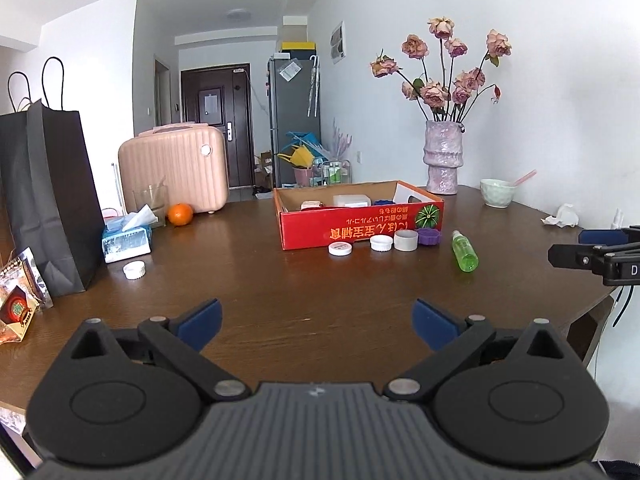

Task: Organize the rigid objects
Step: 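Withdraw both open grippers from the box, then grasp a white ribbed cap with the left gripper while the right grasps the green spray bottle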

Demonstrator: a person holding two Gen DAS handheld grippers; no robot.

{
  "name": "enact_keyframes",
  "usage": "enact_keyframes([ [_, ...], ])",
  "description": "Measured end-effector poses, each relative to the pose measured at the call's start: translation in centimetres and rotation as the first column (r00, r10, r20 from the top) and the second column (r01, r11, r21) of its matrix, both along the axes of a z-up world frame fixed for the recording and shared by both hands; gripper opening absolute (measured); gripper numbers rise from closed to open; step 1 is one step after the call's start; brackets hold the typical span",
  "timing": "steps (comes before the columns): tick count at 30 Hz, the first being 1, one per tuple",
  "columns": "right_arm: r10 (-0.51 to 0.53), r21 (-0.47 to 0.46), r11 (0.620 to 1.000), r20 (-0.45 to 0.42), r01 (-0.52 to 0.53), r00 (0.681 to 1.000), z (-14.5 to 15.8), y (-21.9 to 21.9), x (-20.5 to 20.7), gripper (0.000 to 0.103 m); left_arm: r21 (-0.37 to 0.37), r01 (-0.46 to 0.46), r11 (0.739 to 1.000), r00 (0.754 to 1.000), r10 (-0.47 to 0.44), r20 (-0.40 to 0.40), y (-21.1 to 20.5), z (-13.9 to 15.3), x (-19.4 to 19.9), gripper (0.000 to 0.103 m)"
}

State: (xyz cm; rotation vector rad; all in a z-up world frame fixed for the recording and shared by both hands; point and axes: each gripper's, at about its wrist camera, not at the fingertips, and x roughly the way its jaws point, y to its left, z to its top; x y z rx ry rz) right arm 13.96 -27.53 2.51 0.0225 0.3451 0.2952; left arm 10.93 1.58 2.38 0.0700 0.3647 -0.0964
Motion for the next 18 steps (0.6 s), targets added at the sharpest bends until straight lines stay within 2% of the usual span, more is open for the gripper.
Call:
enact_keyframes([
  [9,-0.056,0.003,0.998,-0.065,0.056,0.996,-1.5,-1.2,3.2,0.079,0.001,-0.003,1.0,0.998,0.004,-0.063,-0.6,-1.2,4.2,0.103],
  [14,-0.093,0.002,0.996,-0.14,0.094,0.986,-3.0,-1.7,6.7,0.074,0.004,-0.101,0.995,0.987,0.1,-0.124,1.4,-2.3,8.2,0.103],
  [18,-0.118,0.011,0.992,-0.175,0.122,0.977,-3.6,-2.1,10.2,0.069,0.054,-0.233,0.971,0.961,0.238,-0.138,5.0,-2.8,12.3,0.103],
])
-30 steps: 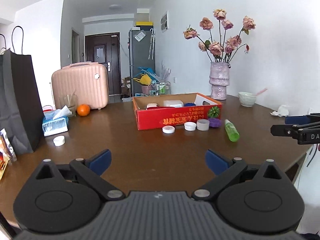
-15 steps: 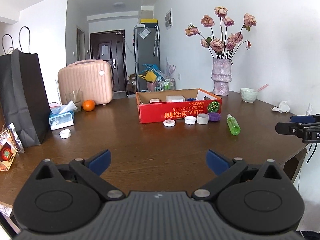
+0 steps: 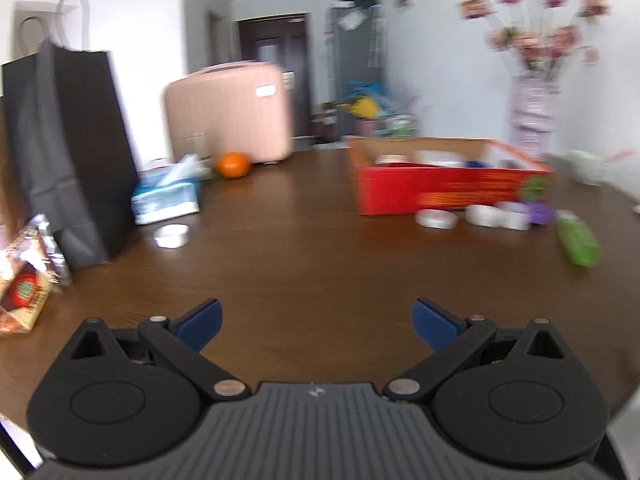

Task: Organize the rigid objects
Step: 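Grasp a white ribbed cap with the left gripper while the right grasps the green spray bottle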

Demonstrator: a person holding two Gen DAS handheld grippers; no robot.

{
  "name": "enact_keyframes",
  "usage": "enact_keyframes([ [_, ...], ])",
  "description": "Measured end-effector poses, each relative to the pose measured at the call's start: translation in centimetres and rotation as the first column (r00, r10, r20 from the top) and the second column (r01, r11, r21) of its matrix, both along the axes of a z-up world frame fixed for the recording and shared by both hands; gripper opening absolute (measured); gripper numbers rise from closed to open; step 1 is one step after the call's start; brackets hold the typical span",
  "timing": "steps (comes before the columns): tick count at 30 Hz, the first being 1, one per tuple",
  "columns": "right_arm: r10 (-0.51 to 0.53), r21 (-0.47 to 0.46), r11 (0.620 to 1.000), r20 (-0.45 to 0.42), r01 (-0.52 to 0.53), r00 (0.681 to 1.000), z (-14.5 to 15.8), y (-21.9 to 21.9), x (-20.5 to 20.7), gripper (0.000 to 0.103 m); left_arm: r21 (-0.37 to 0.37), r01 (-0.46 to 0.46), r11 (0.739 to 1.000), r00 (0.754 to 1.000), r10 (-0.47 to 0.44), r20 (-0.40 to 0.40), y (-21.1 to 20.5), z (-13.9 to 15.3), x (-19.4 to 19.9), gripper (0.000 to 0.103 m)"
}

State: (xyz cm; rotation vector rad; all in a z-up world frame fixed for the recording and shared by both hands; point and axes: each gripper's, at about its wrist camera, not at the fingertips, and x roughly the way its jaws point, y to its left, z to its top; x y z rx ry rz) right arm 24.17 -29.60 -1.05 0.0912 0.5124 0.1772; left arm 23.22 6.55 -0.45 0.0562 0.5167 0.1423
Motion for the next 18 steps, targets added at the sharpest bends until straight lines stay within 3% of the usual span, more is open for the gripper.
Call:
enact_keyframes([
  [8,-0.042,-0.014,0.999,-0.042,0.042,0.998,-0.8,1.0,7.5,0.06,0.069,-0.212,0.975,0.975,0.216,-0.055,8.7,-1.1,9.5,0.103],
  [10,-0.064,-0.027,0.998,-0.047,0.062,0.997,-1.1,1.3,9.4,0.059,0.053,-0.21,0.976,0.977,0.211,-0.02,10.6,-1.0,11.5,0.103],
  [15,-0.111,-0.033,0.994,-0.087,0.109,0.99,-2.4,1.6,14.0,0.054,0.047,-0.263,0.964,0.961,0.266,-0.076,14.8,-2.1,17.3,0.102],
  [18,-0.131,-0.041,0.991,-0.102,0.127,0.986,-2.9,1.7,16.0,0.052,-0.012,-0.295,0.955,0.951,0.292,-0.102,17.2,-2.8,19.5,0.09],
])
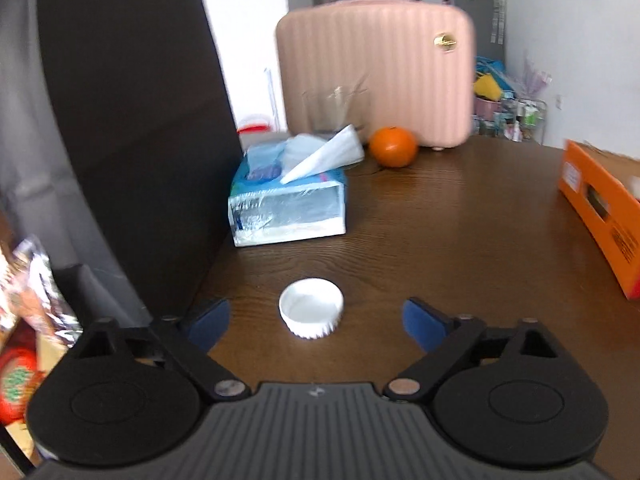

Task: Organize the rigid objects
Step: 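Grasp a white ribbed cap with the left gripper while the right grasps the green spray bottle, then carry the white cap into the box with the left gripper while the right drops the spray bottle in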

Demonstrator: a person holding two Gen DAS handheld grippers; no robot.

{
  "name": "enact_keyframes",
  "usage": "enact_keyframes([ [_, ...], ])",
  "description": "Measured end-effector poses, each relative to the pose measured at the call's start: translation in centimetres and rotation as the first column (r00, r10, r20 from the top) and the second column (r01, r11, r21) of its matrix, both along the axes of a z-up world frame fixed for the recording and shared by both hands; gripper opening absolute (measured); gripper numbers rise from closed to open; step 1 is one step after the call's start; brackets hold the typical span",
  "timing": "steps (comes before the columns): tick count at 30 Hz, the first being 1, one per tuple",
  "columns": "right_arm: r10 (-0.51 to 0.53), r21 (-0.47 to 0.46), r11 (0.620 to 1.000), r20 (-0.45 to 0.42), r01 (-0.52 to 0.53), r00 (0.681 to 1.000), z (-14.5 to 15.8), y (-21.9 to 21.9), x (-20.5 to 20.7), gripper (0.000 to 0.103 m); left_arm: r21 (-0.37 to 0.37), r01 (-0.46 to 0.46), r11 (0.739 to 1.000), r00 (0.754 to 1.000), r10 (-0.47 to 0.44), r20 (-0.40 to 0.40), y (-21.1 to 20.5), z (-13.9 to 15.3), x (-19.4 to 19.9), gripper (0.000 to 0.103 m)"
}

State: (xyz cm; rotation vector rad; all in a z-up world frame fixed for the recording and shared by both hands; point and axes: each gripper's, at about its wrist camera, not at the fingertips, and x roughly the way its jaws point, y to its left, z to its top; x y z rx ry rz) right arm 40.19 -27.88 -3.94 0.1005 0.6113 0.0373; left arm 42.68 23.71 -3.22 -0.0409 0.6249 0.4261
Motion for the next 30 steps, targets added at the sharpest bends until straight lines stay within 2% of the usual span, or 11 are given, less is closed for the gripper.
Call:
enact_keyframes([
  [3,-0.017,-0.004,1.0,-0.023,0.017,1.0,-0.5,0.2,1.7,0.049,-0.001,-0.033,0.999,0.999,0.033,0.001,1.3,-0.7,1.3,0.081],
  [6,-0.019,-0.006,1.0,-0.062,0.018,0.998,-1.1,0.5,3.1,0.043,-0.009,-0.011,1.0,1.0,0.011,-0.015,1.7,-1.4,2.1,0.067],
  [9,-0.021,0.007,1.0,-0.07,0.022,0.997,-1.6,0.5,3.7,0.034,-0.041,0.013,0.999,1.0,-0.014,-0.014,1.7,-1.5,2.0,0.04],
  [12,-0.024,-0.028,0.999,-0.073,0.022,0.997,-1.5,0.9,3.8,0.031,-0.033,0.011,0.999,1.0,-0.011,-0.023,1.2,-1.4,1.6,0.04],
  [15,-0.014,-0.028,1.0,-0.081,0.012,0.997,-1.5,0.8,2.8,0.03,-0.054,0.049,0.997,0.999,-0.049,-0.005,0.0,-0.8,0.1,0.04],
  [19,0.004,-0.016,1.0,-0.052,-0.005,0.999,-1.0,0.2,-0.4,0.03,-0.018,0.115,0.993,0.993,-0.115,0.037,-3.7,0.6,-3.8,0.04],
  [21,0.025,-0.034,0.999,-0.064,-0.027,0.998,-1.0,0.2,-2.1,0.03,-0.015,0.159,0.987,0.986,-0.158,0.057,-6.0,1.1,-6.4,0.04],
  [28,0.118,-0.025,0.993,-0.044,-0.119,0.992,-0.7,1.3,-10.0,0.03,-0.04,0.334,0.942,0.938,-0.328,0.111,-14.5,2.0,-15.9,0.04],
  [29,0.133,-0.024,0.991,-0.038,-0.134,0.99,-0.5,1.5,-11.0,0.03,-0.064,0.359,0.931,0.929,-0.35,0.117,-15.5,2.0,-16.9,0.04],
  [30,0.153,-0.019,0.988,-0.031,-0.154,0.988,-0.3,1.7,-12.1,0.03,-0.121,0.401,0.908,0.914,-0.388,0.116,-16.6,1.9,-17.9,0.04],
])
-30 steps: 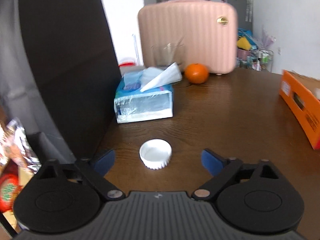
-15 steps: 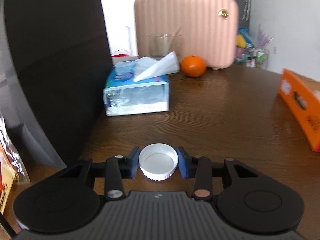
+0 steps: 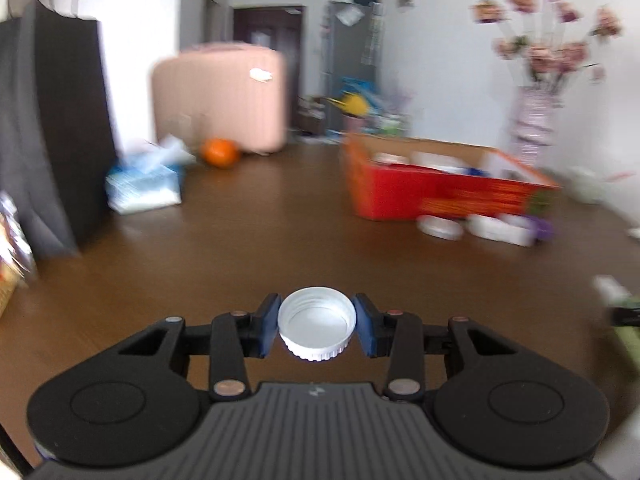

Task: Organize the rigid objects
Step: 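Carry the white cap into the box with the left gripper while the right drops the spray bottle in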

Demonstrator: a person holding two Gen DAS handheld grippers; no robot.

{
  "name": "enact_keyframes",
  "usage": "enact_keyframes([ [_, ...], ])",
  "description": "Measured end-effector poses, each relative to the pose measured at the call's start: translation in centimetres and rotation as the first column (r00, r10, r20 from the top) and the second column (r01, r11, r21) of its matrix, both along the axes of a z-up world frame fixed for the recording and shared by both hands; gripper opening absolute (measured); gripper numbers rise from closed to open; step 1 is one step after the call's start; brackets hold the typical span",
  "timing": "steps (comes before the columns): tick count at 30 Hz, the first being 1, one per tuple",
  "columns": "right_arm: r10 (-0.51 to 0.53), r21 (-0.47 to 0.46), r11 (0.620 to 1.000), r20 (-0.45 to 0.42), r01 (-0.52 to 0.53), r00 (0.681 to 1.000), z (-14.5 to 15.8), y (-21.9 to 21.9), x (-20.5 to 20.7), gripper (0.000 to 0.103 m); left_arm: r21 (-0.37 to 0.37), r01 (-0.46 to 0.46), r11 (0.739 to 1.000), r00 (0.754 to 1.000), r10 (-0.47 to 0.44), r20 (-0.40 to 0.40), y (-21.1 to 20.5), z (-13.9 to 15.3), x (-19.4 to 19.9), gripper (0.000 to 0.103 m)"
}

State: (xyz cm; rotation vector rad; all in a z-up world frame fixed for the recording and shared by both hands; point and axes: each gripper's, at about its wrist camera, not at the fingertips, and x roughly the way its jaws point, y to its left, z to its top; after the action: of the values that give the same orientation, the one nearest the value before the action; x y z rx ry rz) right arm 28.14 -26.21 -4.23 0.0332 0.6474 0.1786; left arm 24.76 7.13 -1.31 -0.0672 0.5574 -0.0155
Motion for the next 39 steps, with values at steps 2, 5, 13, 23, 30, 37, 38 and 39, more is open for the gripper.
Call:
enact_keyframes([
  [2,0.045,0.019,0.999,0.005,-0.045,0.999,0.2,0.5,-1.9,0.03,-0.069,0.083,0.994,0.996,-0.085,-0.031,-2.1,-0.2,-1.5,0.04],
  [5,0.098,0.038,0.994,0.019,-0.099,0.995,0.4,1.4,-4.0,0.03,-0.045,0.144,0.989,0.989,-0.146,-0.034,-5.4,-0.5,-3.3,0.04],
  [13,0.141,0.087,0.985,0.113,-0.151,0.984,2.5,1.0,-7.7,0.03,0.007,0.178,0.984,0.984,-0.178,0.011,-9.1,0.8,-5.9,0.04],
  [23,0.097,0.107,0.988,0.145,-0.113,0.985,3.3,-0.9,-6.2,0.03,0.035,0.179,0.983,0.984,-0.18,0.017,-9.6,1.5,-4.5,0.04],
  [30,0.074,0.114,0.989,0.186,-0.096,0.98,5.4,-2.6,-0.9,0.03,0.072,0.213,0.974,0.975,-0.217,0.054,-9.7,2.7,1.2,0.04],
  [37,0.08,0.128,0.985,0.256,-0.116,0.963,10.1,-4.1,8.6,0.03,0.141,0.171,0.975,0.974,-0.189,0.125,-8.6,4.8,10.0,0.04],
  [38,0.085,0.129,0.984,0.258,-0.121,0.962,10.8,-4.1,10.4,0.03,0.138,0.161,0.977,0.976,-0.179,0.126,-8.4,5.1,11.8,0.04],
  [39,0.088,0.131,0.984,0.256,-0.124,0.963,11.5,-4.0,12.4,0.03,0.14,0.155,0.978,0.977,-0.173,0.123,-8.2,5.2,13.4,0.04],
])
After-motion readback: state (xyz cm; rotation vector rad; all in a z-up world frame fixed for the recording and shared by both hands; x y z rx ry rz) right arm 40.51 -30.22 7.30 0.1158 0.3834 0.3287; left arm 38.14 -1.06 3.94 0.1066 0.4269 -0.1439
